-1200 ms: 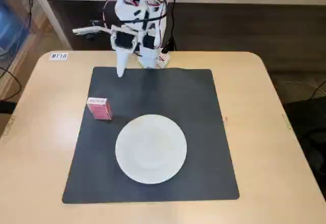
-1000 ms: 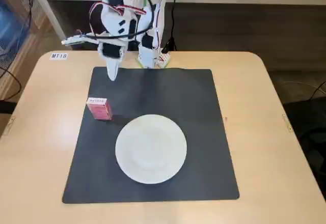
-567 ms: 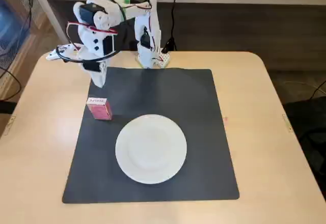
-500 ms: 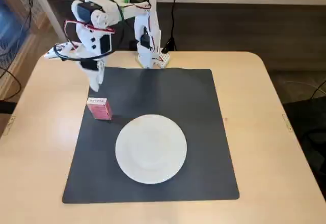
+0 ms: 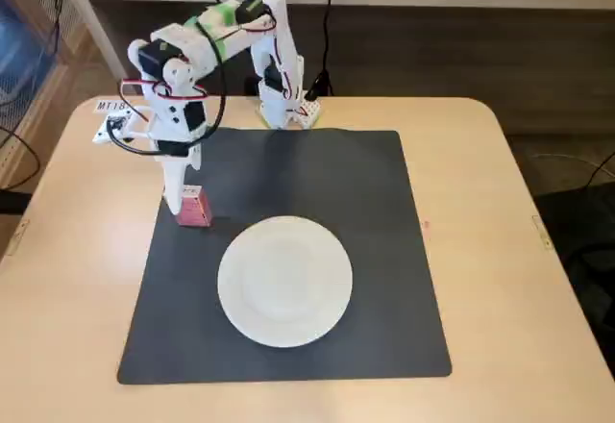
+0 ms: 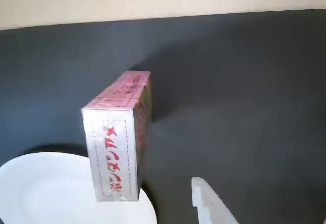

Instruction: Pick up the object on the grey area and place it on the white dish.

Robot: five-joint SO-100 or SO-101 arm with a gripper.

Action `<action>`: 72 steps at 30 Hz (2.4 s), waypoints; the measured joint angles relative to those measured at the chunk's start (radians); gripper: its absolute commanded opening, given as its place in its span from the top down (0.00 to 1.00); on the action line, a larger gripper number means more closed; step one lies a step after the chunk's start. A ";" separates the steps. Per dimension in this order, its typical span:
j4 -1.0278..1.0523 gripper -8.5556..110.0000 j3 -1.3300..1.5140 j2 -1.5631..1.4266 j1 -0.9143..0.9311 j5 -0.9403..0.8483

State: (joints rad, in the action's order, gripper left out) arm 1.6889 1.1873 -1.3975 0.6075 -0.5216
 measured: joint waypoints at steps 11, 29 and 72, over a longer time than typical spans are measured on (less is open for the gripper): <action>0.000 0.52 -0.067 0.109 0.000 0.011; -0.014 0.93 -0.235 0.333 0.020 0.074; -0.124 0.93 -0.511 0.282 -0.630 0.474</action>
State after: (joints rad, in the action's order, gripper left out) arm 1.5647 0.6765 -1.1152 -0.0230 -0.0476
